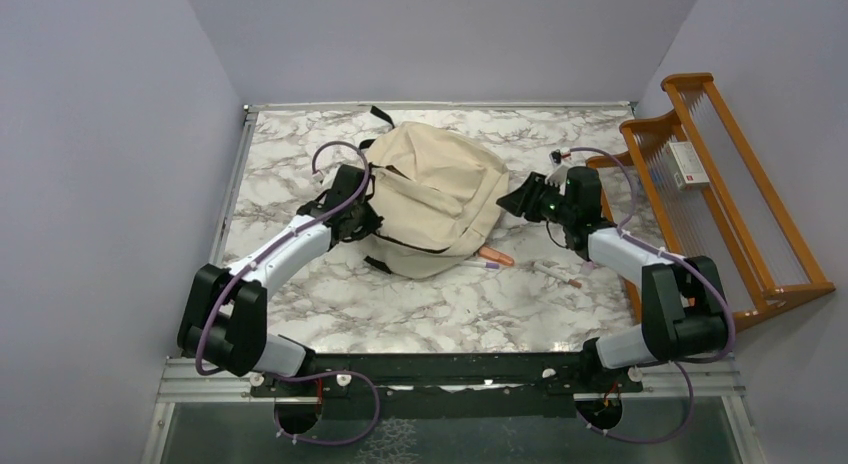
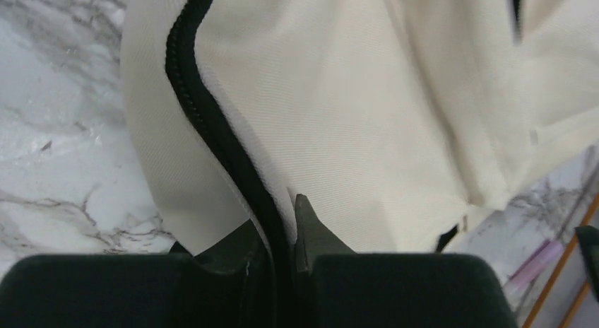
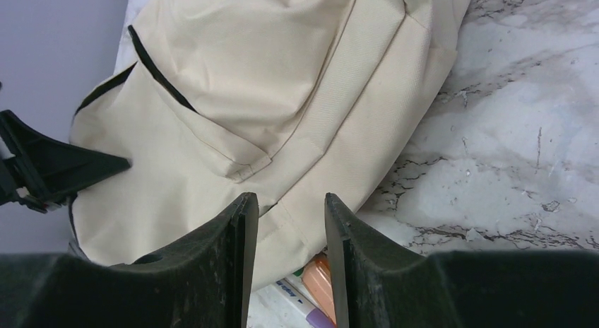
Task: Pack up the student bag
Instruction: Adjust the student bag at the center of the board.
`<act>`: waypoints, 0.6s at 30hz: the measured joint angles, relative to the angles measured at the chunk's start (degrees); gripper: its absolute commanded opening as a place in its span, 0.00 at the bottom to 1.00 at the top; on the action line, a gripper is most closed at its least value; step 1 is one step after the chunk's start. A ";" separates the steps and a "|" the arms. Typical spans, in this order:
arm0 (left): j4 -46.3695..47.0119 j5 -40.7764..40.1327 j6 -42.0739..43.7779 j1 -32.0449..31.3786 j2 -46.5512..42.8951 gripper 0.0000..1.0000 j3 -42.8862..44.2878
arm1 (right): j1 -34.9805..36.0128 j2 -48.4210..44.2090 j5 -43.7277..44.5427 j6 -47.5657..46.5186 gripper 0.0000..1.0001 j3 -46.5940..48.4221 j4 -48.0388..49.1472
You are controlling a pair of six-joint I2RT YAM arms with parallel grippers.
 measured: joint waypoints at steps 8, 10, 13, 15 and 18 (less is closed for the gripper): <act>-1.92 3.17 1.70 0.57 0.81 0.00 15.28 | 0.00 -2.93 2.10 -0.33 0.44 0.00 -1.51; -1.95 5.01 2.80 1.44 2.62 0.00 20.31 | 0.00 -3.65 2.62 -0.39 0.45 0.00 -2.14; -2.19 9.35 5.53 4.42 6.86 0.00 27.82 | 0.00 -4.68 3.30 -0.39 0.44 0.00 -3.21; -2.62 13.33 8.20 7.50 11.37 0.00 33.59 | 0.00 -5.27 3.72 -0.39 0.45 0.00 -3.56; -4.55 17.90 12.20 11.63 16.79 0.00 40.02 | 0.00 -5.97 4.09 -0.42 0.45 0.00 -3.96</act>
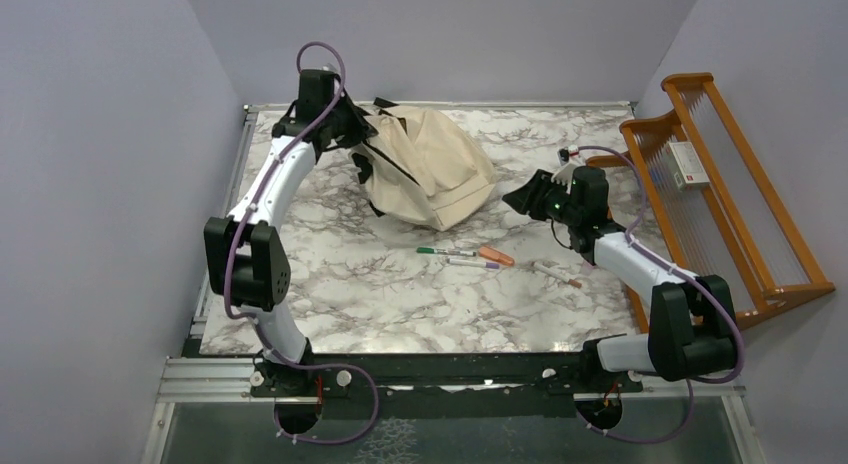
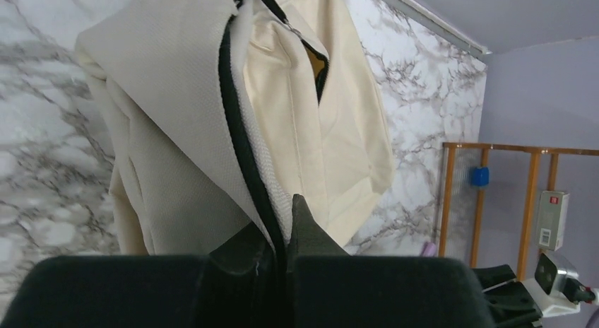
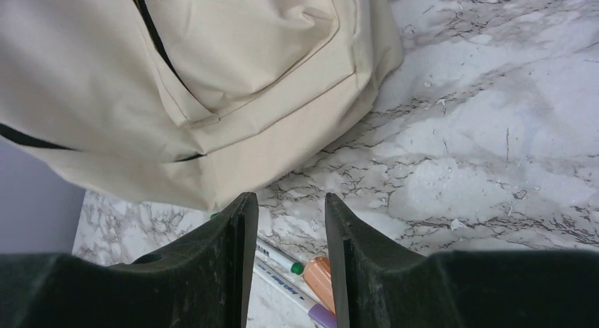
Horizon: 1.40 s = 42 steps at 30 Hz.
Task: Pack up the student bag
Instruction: Adjust the student bag at the center of the board.
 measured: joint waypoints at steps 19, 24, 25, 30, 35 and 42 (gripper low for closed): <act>-10.82 0.17 29.62 9.60 16.33 0.00 6.97 | 1.05 1.97 -2.19 -7.63 0.46 6.23 -7.21; -9.94 -1.88 31.67 9.84 18.10 0.00 2.36 | 8.87 7.37 1.49 -11.98 0.48 16.28 -10.14; -9.70 -1.90 31.78 9.84 18.10 0.00 1.90 | 10.91 9.11 2.36 -12.83 0.48 18.80 -10.54; -6.95 -2.38 32.02 9.79 18.05 0.00 -0.74 | 18.78 20.55 6.95 -17.84 0.49 32.70 -12.61; -4.46 -3.28 32.04 9.75 17.79 0.00 -3.15 | 23.41 32.63 11.91 -24.68 0.49 44.57 -13.07; -3.48 -3.76 32.00 9.75 15.87 0.00 -4.22 | 25.81 43.69 17.70 -34.84 0.53 54.38 -14.82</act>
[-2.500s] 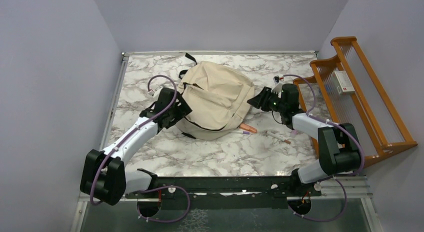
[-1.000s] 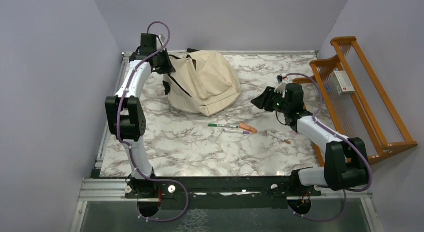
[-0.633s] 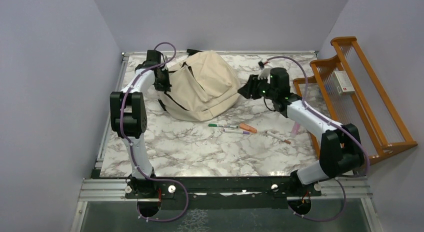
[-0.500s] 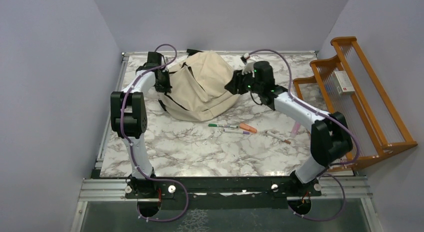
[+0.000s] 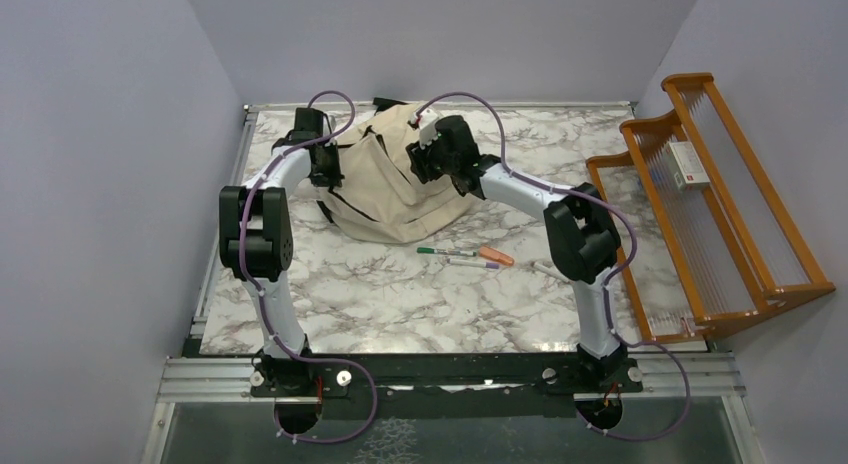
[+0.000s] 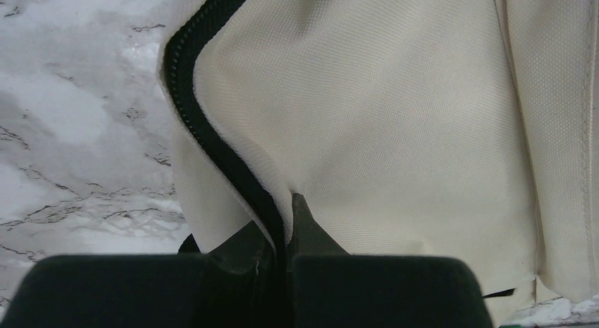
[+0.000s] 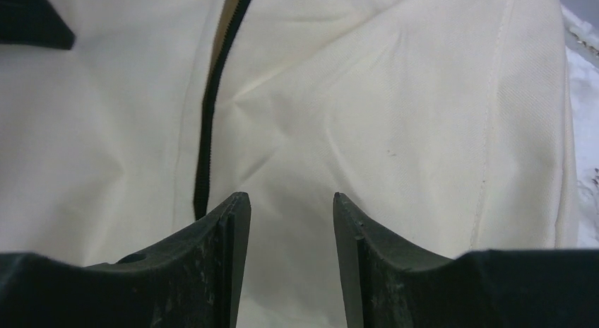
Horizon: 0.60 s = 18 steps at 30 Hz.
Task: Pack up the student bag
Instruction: Adjust the student bag at the center of the board.
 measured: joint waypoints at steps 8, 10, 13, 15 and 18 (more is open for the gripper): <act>0.26 0.02 -0.07 0.00 -0.22 0.00 -0.24 | 0.90 2.05 2.03 -7.39 0.58 1.11 -1.09; 0.28 0.04 -0.09 0.00 -0.24 0.00 -0.24 | 1.55 2.23 1.99 -8.55 0.59 1.14 -1.22; 0.28 0.04 -0.11 0.00 -0.24 0.00 -0.24 | 2.84 2.69 1.81 -9.75 0.60 1.33 -1.36; 0.28 0.04 -0.15 0.00 -0.24 0.00 -0.24 | 3.76 3.10 1.51 -10.36 0.61 1.88 -1.49; 0.31 0.04 -0.17 0.00 -0.24 0.00 -0.24 | 4.70 3.23 0.83 -10.95 0.62 2.05 -1.49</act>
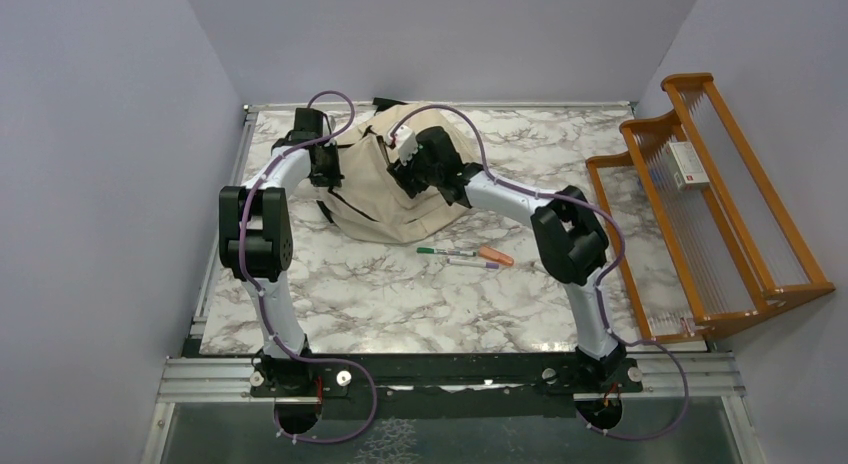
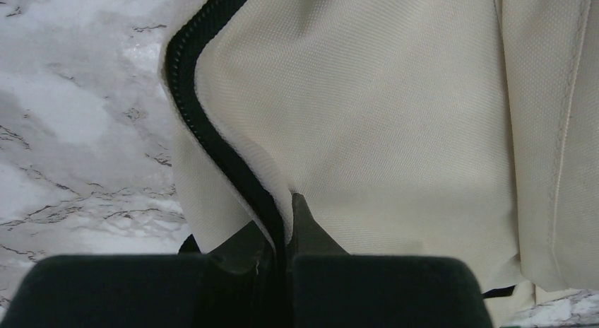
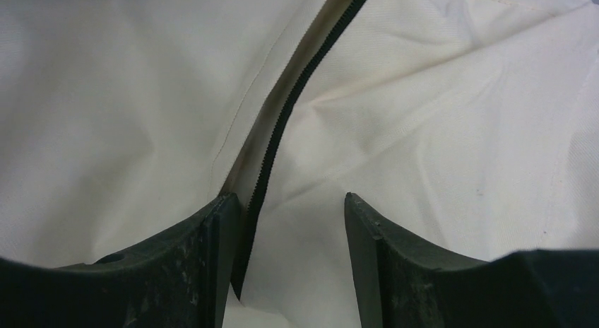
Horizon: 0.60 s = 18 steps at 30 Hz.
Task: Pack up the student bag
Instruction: Adjust the student bag at the center of the board.
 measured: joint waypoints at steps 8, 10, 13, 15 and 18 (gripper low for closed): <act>0.00 0.00 0.00 0.00 0.00 0.00 0.00 | 0.72 1.25 0.90 -0.90 0.62 1.40 -0.07; 0.00 0.00 -0.02 0.00 0.00 0.00 -0.02 | 0.76 2.34 2.91 -0.90 0.58 2.49 -0.11; 0.00 0.00 0.00 0.02 0.00 0.00 -0.02 | 1.01 3.61 7.28 -1.18 0.40 3.08 -0.20; 0.00 0.00 -0.02 0.02 0.00 0.00 -0.02 | 1.27 3.85 10.14 -1.57 0.26 3.04 -0.20; 0.02 0.00 -0.02 0.02 0.00 0.00 -0.02 | 1.38 3.82 13.64 -1.84 0.11 2.58 0.90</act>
